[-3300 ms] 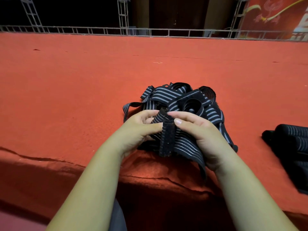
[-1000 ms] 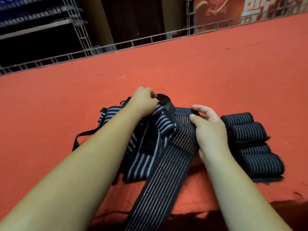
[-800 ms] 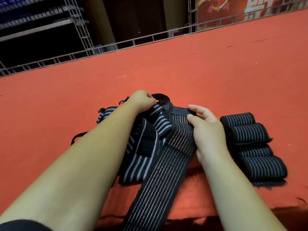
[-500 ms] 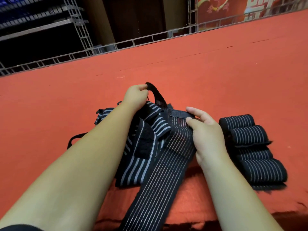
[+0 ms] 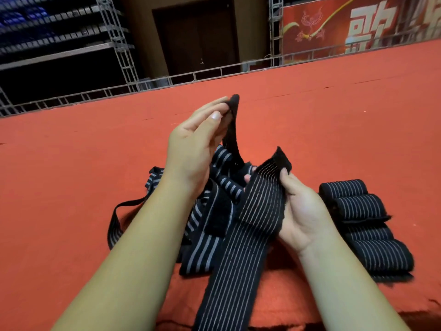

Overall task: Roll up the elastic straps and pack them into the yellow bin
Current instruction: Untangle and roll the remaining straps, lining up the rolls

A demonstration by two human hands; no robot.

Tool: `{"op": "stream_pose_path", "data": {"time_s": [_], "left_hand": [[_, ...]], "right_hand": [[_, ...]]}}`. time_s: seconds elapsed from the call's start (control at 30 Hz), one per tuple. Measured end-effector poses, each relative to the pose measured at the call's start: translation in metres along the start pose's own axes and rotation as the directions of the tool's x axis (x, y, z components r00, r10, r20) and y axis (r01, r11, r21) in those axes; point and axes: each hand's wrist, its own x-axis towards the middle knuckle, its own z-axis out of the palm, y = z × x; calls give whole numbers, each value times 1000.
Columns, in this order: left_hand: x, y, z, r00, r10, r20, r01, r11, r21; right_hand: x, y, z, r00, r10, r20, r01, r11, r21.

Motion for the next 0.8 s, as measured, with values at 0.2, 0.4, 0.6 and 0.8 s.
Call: {"op": "stream_pose_path", "data": {"time_s": [0.2,0.4,0.6,0.8], "left_hand": [[-83,-7,-19,980,-199,3,197,966,-165],[-117,-36,-42,887,-448,113,462,865,-195],[-115,-40,-58,831,-553,-50,556,829,65],[-100,-37,-70,987,74,-141,15,838,545]], "right_hand": [[-2,2,4,992,86,93,-91,994,61],[-3,16,-2,989,115,98,-111,993,-42],[-5,27,4,994,106,10,-102,976,-193],[-9,32,10,994,110,-22,-111,927,-358]]}}
